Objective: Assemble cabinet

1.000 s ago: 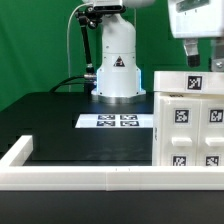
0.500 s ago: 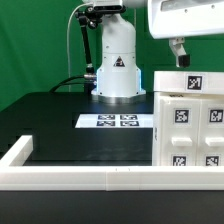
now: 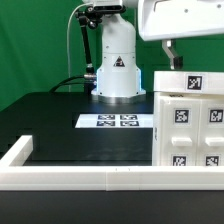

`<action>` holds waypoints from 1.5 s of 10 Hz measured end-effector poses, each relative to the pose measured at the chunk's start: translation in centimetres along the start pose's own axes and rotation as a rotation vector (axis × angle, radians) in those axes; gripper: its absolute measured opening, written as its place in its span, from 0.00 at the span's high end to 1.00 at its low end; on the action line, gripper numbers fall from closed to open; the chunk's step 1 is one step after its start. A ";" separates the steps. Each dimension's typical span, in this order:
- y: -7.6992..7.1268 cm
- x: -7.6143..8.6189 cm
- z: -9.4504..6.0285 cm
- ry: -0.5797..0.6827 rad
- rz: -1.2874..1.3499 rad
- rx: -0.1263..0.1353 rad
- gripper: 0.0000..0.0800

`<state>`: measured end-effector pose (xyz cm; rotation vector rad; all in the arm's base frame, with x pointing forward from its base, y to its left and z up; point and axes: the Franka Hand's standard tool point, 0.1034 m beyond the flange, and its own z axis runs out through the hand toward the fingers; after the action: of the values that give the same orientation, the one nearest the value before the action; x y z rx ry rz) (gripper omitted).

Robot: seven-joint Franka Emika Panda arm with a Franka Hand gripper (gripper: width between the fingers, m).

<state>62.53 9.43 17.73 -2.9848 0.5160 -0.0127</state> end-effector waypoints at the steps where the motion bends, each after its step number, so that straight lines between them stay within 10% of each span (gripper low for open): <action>1: 0.0 -0.1 -0.3 -0.011 -0.069 -0.002 0.00; 15: 0.9 0.1 0.7 -0.016 -1.268 -0.113 0.00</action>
Offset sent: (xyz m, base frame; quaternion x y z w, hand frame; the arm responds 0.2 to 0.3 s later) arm 0.0000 0.0000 0.0000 0.0000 0.0000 -0.1938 0.9810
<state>62.34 8.64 16.96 -2.8253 -1.4074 -0.0640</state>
